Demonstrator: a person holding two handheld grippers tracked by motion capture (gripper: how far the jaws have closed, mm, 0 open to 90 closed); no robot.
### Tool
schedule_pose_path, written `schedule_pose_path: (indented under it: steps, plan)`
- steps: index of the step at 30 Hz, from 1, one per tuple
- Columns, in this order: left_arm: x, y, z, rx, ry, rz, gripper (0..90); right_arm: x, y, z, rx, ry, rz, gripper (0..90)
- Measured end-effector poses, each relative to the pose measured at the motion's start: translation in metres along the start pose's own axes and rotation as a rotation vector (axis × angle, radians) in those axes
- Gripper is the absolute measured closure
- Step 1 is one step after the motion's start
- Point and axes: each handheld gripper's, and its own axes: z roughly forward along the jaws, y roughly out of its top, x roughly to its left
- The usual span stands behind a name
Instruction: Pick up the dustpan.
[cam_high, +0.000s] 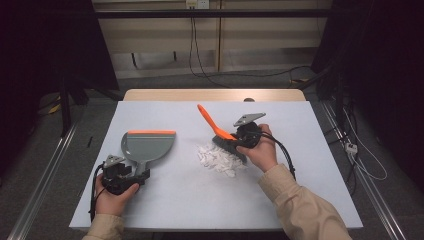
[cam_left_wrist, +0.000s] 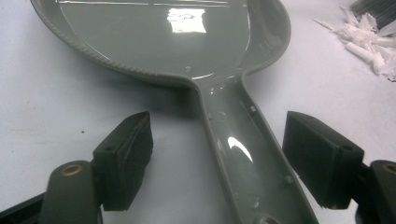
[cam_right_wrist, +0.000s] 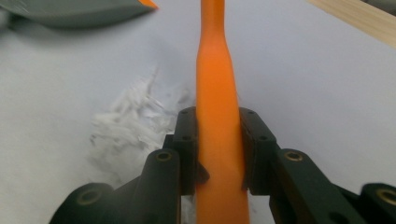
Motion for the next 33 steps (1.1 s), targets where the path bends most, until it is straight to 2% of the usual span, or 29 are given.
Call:
schedule_pose_path:
  steps: [2,6,9,13,19,22,24,28,30,33]
  plan:
    - [0.001,-0.001,-0.001,-0.001,-0.003,-0.002,25.2,0.0,0.002,-0.003,-0.018,-0.025,-0.024,71.6]
    - [0.003,-0.001,-0.001,0.0,-0.002,-0.005,24.6,-0.007,0.003,-0.015,-0.061,-0.047,0.013,71.5]
    - [0.003,-0.001,-0.001,0.0,-0.002,-0.007,24.6,-0.01,0.001,-0.024,-0.071,-0.063,0.036,71.5]
    - [0.001,0.0,-0.002,-0.004,-0.002,-0.007,26.8,-0.01,-0.004,-0.03,-0.067,-0.091,0.044,71.5]
    - [0.001,0.0,-0.003,-0.003,0.0,-0.001,27.4,-0.012,-0.025,-0.035,-0.046,-0.146,0.078,71.5]
    - [0.0,0.0,-0.002,-0.007,-0.004,0.0,27.3,-0.008,-0.039,-0.036,-0.036,-0.168,0.099,71.5]
    - [-0.001,0.0,-0.001,-0.004,-0.003,0.002,27.2,-0.003,-0.044,-0.037,-0.066,-0.165,0.124,71.5]
    - [-0.004,0.001,-0.002,0.001,-0.002,0.007,27.2,0.01,-0.041,-0.033,-0.073,-0.172,0.122,71.5]
    - [-0.004,0.001,-0.001,0.005,0.007,0.005,27.4,0.015,-0.039,-0.028,-0.097,-0.149,0.153,71.6]
    - [-0.003,0.001,-0.001,0.017,0.004,0.0,28.0,0.024,-0.033,-0.019,-0.104,-0.164,0.114,71.6]
